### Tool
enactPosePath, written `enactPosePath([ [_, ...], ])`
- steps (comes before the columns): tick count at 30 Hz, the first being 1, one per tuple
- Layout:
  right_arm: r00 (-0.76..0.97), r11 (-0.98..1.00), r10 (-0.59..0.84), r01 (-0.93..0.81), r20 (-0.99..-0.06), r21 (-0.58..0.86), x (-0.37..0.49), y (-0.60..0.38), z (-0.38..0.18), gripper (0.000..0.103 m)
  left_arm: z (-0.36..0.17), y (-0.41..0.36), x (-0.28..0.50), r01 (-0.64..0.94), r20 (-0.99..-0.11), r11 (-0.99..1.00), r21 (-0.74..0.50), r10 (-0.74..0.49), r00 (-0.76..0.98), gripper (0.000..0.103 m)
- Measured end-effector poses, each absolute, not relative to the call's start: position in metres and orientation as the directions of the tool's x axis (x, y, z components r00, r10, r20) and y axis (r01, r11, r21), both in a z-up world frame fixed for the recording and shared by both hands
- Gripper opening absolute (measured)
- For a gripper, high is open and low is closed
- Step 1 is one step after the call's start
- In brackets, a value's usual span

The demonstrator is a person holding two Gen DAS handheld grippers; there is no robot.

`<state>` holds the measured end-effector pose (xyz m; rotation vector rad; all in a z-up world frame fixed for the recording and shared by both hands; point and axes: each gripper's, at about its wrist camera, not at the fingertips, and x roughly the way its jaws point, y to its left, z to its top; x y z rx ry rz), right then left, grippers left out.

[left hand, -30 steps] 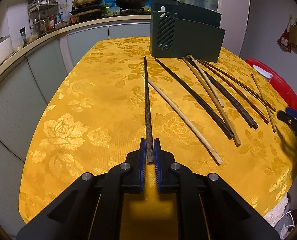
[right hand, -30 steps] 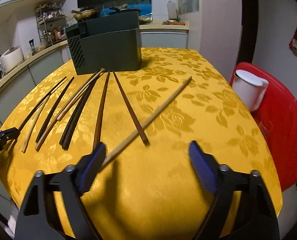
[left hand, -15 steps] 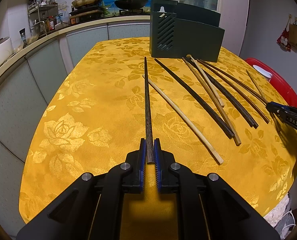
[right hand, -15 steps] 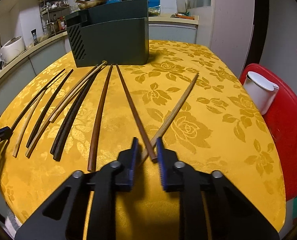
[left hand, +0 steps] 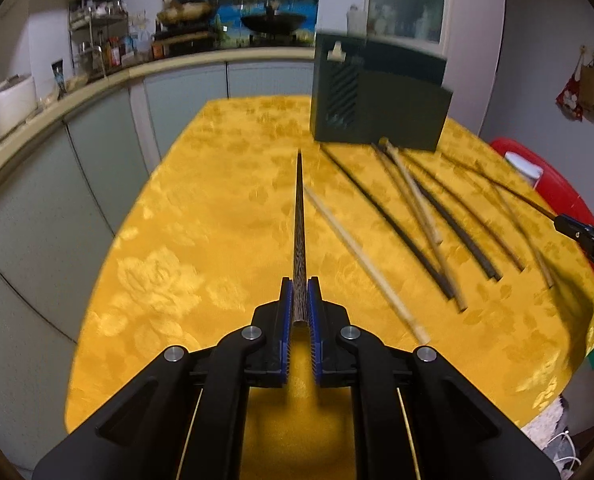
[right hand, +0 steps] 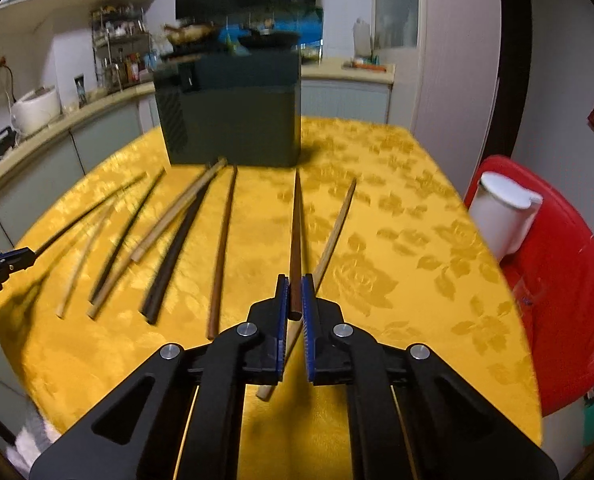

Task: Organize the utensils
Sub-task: 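Lift both held chopsticks and carry them over the green caddy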

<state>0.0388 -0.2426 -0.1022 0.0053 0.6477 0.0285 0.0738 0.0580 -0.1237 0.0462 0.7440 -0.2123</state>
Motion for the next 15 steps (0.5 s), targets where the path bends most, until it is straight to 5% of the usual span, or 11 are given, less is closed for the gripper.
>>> enactPosePath([
  [15, 0.885, 0.989, 0.145, -0.121, -0.443, 0.082, 0.014, -0.234, -0.024, 0.007, -0.027, 0.05, 0.048, 0.251, -0.49, 0.968, -0.016, -0.227, 0.842, 0.007],
])
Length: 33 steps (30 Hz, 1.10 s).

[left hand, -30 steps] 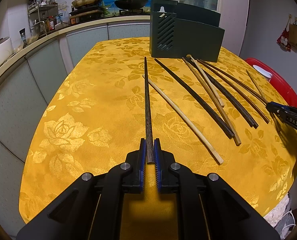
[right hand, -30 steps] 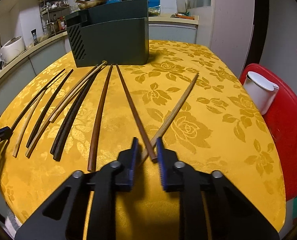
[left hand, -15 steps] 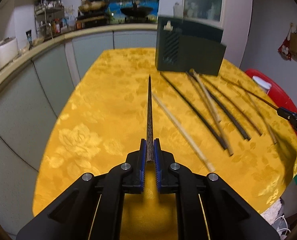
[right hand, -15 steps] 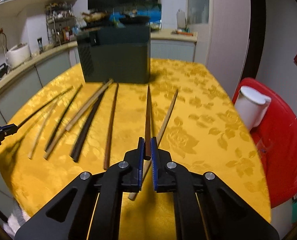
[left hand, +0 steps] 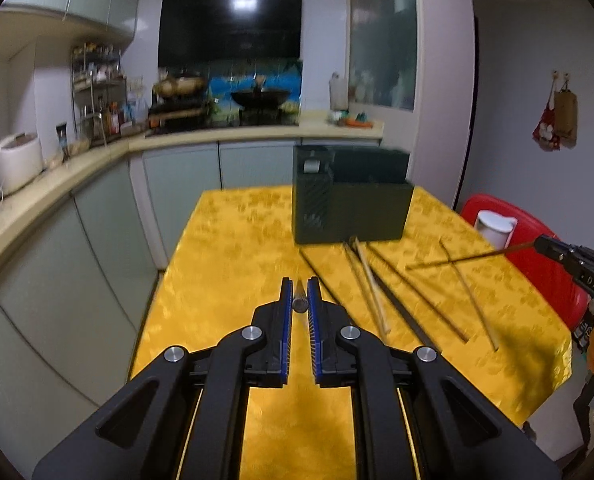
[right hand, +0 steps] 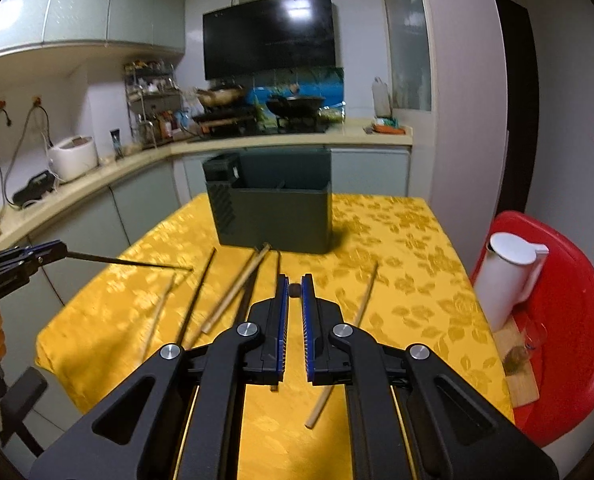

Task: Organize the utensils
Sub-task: 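Lift both held chopsticks and carry them over the green caddy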

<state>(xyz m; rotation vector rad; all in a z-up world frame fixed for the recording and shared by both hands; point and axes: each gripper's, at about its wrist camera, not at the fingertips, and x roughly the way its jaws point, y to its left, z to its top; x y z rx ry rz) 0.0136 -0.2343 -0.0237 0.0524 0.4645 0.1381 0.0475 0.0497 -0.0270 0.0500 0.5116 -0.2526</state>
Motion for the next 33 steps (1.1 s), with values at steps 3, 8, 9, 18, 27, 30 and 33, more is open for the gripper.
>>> enactPosePath([
  [3, 0.891, 0.984, 0.173, -0.144, -0.419, 0.101, 0.013, -0.234, -0.01, 0.007, -0.01, 0.046, 0.051, 0.264, -0.471, 0.964, -0.005, -0.235, 0.85, 0.007],
  [8, 0.897, 0.98, 0.198, -0.171, -0.394, 0.103, 0.023, -0.232, 0.009, 0.007, 0.009, 0.044, 0.065, 0.284, -0.455, 0.959, -0.009, -0.257, 0.852, 0.007],
  [9, 0.897, 0.979, 0.204, -0.177, -0.391, 0.105, 0.025, -0.231, 0.012, 0.007, 0.012, 0.044, 0.068, 0.288, -0.454, 0.957, -0.012, -0.262, 0.852, 0.007],
  [18, 0.886, 0.975, 0.218, -0.183, -0.408, 0.123, 0.06, -0.229, 0.028, 0.007, 0.027, 0.034, 0.094, 0.302, -0.469, 0.953, -0.003, -0.268, 0.842, 0.007],
  [27, 0.858, 0.963, 0.255, -0.186, -0.445, 0.194, 0.095, -0.24, 0.043, 0.007, 0.043, 0.025, 0.127, 0.335, -0.507, 0.942, -0.026, -0.301, 0.807, 0.007],
  [30, 0.853, 0.956, 0.272, -0.188, -0.446, 0.224, 0.106, -0.246, 0.049, 0.007, 0.049, 0.02, 0.136, 0.348, -0.511, 0.937, -0.03, -0.313, 0.801, 0.007],
  [33, 0.858, 0.96, 0.258, -0.177, -0.445, 0.216, 0.119, -0.248, 0.058, 0.007, 0.058, 0.013, 0.144, 0.362, -0.507, 0.932, -0.019, -0.321, 0.8, 0.007],
])
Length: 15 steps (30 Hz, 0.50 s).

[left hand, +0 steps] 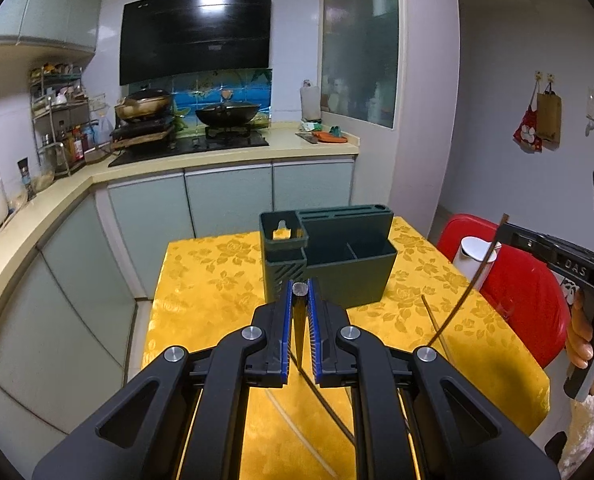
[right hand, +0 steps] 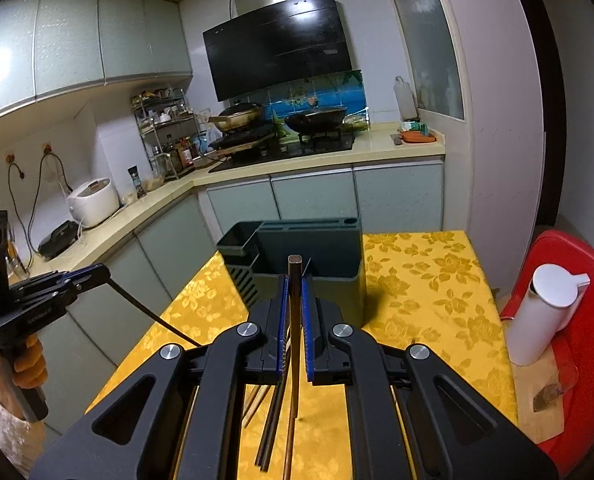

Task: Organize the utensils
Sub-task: 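Lift both held chopsticks and carry them over the green caddy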

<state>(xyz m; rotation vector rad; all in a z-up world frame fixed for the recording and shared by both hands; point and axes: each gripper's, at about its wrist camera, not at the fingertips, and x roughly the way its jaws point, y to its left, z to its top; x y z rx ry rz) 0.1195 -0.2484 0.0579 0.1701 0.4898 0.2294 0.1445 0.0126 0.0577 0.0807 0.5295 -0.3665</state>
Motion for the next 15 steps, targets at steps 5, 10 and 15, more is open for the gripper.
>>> enactPosePath([
  [5, 0.869, 0.965, 0.241, -0.169, -0.432, 0.198, 0.133, -0.252, 0.071, 0.007, 0.073, 0.004, 0.153, 0.389, -0.507, 0.921, -0.007, -0.339, 0.792, 0.007],
  [10, 0.887, 0.97, 0.222, -0.16, -0.404, 0.182, 0.148, -0.257, 0.089, 0.007, 0.097, 0.004, 0.163, 0.409, -0.496, 0.912, -0.025, -0.366, 0.788, 0.007],
  [15, 0.92, 0.977, 0.192, -0.146, -0.343, 0.155, 0.158, -0.259, 0.11, 0.007, 0.126, 0.0, 0.17, 0.425, -0.452, 0.904, -0.038, -0.395, 0.8, 0.007],
])
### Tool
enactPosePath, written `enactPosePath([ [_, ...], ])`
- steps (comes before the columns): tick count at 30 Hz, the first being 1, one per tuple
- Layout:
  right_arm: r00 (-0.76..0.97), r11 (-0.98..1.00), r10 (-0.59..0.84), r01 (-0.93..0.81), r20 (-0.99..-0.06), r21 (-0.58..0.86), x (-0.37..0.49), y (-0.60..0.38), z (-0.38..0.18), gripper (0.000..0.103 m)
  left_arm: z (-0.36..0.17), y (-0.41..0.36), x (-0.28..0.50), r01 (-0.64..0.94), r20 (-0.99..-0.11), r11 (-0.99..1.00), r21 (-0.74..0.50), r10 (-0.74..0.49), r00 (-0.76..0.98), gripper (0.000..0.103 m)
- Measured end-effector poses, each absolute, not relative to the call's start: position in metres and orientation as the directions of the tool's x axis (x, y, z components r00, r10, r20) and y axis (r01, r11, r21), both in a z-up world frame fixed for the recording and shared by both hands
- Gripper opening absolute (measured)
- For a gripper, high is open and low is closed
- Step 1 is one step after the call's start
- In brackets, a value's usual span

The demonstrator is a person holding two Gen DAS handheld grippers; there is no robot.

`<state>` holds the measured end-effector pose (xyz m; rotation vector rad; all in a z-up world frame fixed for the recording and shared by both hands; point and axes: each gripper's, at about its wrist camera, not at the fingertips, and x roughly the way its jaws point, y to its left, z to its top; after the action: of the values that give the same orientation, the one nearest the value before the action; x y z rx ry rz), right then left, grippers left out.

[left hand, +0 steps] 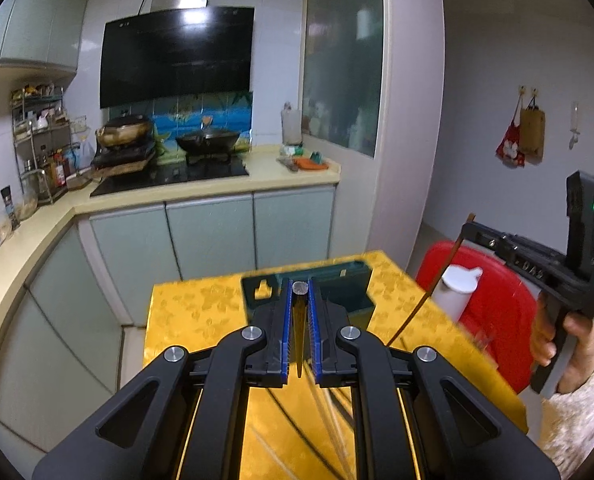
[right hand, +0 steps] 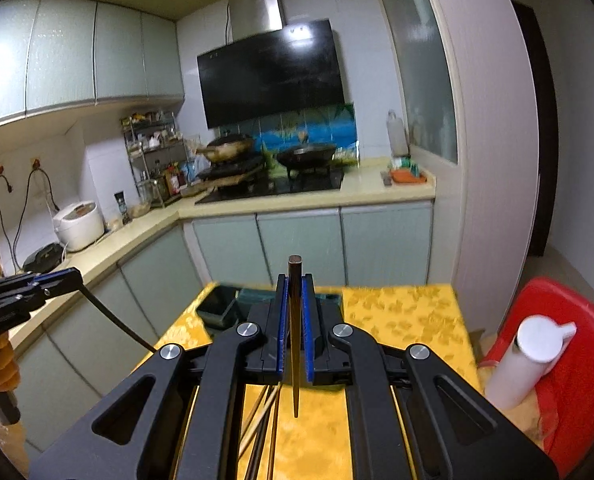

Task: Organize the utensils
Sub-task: 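Lift both held chopsticks and carry them over the green caddy, then lower both chopsticks into the caddy and open both tools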

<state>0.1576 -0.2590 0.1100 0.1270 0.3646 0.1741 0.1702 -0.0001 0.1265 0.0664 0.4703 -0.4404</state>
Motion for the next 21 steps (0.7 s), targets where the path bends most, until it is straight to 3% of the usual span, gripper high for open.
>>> enactPosePath([
  [12, 0.962, 0.989, 0.118, -0.09, -0.245, 0.121, 0.195, -0.261, 0.136, 0.007, 0.171, -0.044, 0.208, 0.401, -0.371, 0.916, 0.007, -0.37, 0.852, 0.007],
  [21, 0.973, 0.99, 0.097, -0.073, -0.211, 0.121, 0.224, -0.258, 0.128, 0.007, 0.15, -0.067, 0.254, 0.359, -0.382, 0.933, -0.022, -0.339, 0.86, 0.007],
])
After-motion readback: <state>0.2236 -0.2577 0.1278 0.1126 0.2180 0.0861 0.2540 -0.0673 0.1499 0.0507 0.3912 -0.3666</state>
